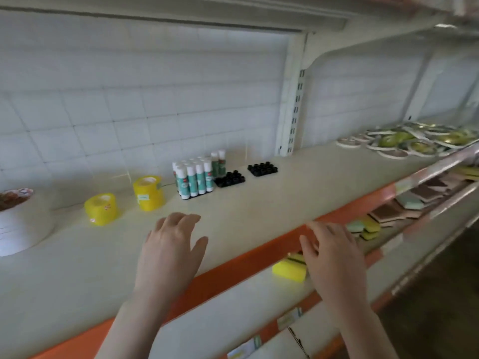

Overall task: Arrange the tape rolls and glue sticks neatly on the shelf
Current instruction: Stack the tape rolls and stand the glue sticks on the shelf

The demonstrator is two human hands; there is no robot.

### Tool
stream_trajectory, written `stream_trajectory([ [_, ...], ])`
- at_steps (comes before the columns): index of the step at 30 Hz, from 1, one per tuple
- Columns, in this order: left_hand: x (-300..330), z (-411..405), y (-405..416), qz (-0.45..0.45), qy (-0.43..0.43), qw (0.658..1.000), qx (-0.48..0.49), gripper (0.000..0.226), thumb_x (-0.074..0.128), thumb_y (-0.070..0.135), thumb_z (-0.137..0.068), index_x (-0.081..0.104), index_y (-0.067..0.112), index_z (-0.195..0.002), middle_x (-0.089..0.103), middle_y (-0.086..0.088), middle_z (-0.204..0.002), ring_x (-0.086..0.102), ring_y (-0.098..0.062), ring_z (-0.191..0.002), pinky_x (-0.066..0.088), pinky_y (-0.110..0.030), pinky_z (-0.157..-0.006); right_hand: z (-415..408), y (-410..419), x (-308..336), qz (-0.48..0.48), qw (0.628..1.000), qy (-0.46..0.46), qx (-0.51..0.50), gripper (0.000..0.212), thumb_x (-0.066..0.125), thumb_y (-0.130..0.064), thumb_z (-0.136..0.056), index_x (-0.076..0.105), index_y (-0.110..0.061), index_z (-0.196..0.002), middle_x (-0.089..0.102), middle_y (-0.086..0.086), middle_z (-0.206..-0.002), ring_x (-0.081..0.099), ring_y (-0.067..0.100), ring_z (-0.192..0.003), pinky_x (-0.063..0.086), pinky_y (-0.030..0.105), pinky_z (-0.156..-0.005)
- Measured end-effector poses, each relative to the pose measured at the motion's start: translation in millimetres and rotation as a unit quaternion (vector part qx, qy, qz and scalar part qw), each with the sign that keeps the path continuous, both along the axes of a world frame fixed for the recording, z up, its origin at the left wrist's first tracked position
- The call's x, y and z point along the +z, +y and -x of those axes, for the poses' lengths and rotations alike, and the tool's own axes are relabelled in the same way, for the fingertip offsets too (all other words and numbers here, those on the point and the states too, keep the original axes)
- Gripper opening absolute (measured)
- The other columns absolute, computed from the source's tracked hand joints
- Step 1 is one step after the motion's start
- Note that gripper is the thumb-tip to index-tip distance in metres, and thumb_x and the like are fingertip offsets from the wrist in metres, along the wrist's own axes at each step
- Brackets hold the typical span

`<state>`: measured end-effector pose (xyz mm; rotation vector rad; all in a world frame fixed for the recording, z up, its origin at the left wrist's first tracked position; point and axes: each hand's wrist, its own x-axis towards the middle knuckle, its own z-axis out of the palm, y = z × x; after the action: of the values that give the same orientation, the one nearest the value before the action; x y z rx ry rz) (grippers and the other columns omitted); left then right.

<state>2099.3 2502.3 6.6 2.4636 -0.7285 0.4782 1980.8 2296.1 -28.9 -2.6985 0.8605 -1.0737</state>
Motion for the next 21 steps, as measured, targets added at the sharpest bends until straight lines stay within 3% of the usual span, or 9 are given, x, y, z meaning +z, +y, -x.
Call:
stream_trajectory([
  [6,0.7,41.0,-170.4,0.020,0.010,0.998,-0.056,0.039,0.065,0.026,-0.084,0.060,0.019,-0.121,0.058,-0.003,-0.119,0.050,-0.027,-0.111,0.041,-0.038,-0.088,68.9,-142.8,6.7,-0.024,0.999,0.012,-0.046,0.027,0.067,-0.023,-0.081,0.066,-0.013,-0.106,0.066,0.004,-0.091,0.063,0.024,-0.083,0.053,0.038,-0.069],
  [11,5.2,76.3,-314.1,0.044,0.031,0.994,-0.094,0.039,0.065,0.024,-0.084,0.060,0.020,-0.122,0.057,-0.001,-0.121,0.049,-0.025,-0.113,0.041,-0.038,-0.090,125.5,-268.7,18.4,-0.022,0.995,0.052,-0.079,0.025,0.065,-0.028,-0.081,0.065,-0.019,-0.105,0.064,-0.004,-0.090,0.061,0.015,-0.081,0.046,0.027,-0.068],
  [13,7.1,86.8,-365.0,0.050,0.028,0.992,-0.116,0.039,0.066,0.025,-0.083,0.061,0.020,-0.121,0.058,0.000,-0.120,0.049,-0.025,-0.113,0.041,-0.037,-0.090,143.5,-311.0,21.7,-0.038,0.994,0.060,-0.088,0.024,0.059,-0.031,-0.084,0.063,-0.023,-0.106,0.062,-0.007,-0.093,0.059,0.012,-0.085,0.044,0.026,-0.073],
  [16,7.3,96.1,-434.1,0.046,0.023,0.988,-0.145,0.038,0.067,0.026,-0.083,0.062,0.020,-0.120,0.058,0.000,-0.118,0.052,-0.024,-0.110,0.042,-0.035,-0.090,158.3,-368.8,21.1,-0.069,0.991,0.070,-0.094,0.027,0.054,-0.033,-0.088,0.061,-0.025,-0.113,0.061,-0.008,-0.106,0.057,0.011,-0.098,0.044,0.029,-0.086],
  [21,2.1,87.2,-539.1,0.043,0.022,0.984,-0.173,0.036,0.069,0.022,-0.080,0.064,0.018,-0.116,0.060,-0.002,-0.114,0.053,-0.028,-0.106,0.043,-0.038,-0.088,154.0,-466.0,13.3,-0.083,0.985,0.061,-0.138,0.029,0.059,-0.030,-0.086,0.064,-0.021,-0.113,0.064,-0.003,-0.109,0.059,0.018,-0.098,0.047,0.037,-0.088],
])
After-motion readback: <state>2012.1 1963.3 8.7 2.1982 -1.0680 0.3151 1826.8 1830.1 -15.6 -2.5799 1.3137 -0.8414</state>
